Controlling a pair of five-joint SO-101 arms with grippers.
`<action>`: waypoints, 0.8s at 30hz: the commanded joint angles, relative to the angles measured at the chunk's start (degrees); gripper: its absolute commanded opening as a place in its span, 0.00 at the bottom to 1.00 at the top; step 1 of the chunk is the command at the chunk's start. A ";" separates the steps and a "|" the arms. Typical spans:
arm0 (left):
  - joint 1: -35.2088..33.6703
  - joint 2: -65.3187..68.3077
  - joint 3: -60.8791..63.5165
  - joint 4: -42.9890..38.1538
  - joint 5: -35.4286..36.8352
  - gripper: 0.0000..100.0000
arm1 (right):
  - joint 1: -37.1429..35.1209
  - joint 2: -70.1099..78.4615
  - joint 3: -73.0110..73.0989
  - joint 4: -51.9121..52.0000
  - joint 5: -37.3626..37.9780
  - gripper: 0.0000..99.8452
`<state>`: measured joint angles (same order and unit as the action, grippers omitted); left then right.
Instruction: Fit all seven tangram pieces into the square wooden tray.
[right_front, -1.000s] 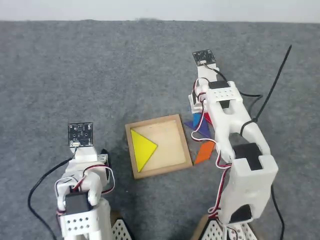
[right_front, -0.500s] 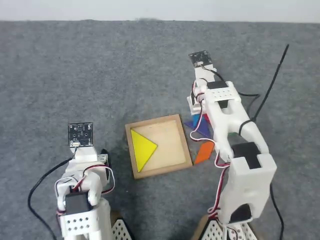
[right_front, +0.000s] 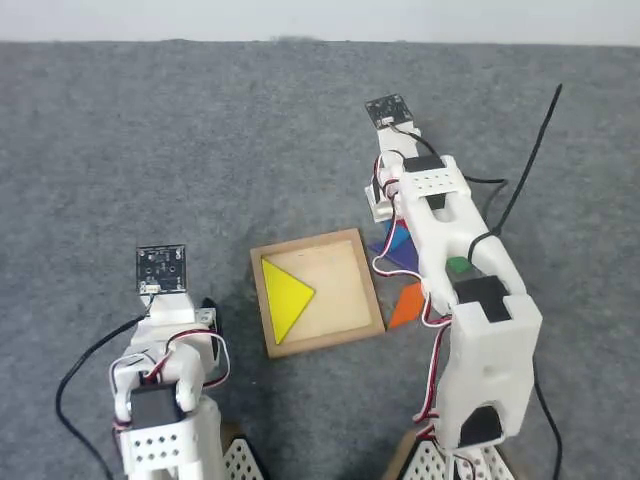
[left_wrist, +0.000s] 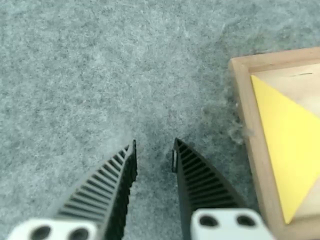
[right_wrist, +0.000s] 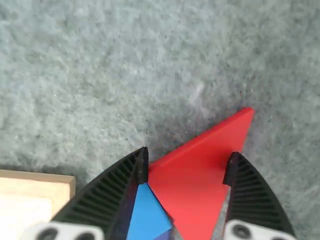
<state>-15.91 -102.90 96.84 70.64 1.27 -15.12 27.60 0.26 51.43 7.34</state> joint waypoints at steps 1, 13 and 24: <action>-0.35 -0.53 -0.31 0.18 -0.26 0.11 | -0.66 -0.48 -2.11 2.68 1.85 0.25; -0.35 -0.53 -0.31 0.18 -0.26 0.11 | 0.84 -0.48 -2.20 9.19 2.02 0.26; -0.35 -0.53 -0.31 0.18 -0.26 0.11 | 2.42 -1.01 -3.16 10.51 3.25 0.31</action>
<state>-15.91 -102.90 96.84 70.64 1.27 -15.03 27.96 -0.62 60.66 9.80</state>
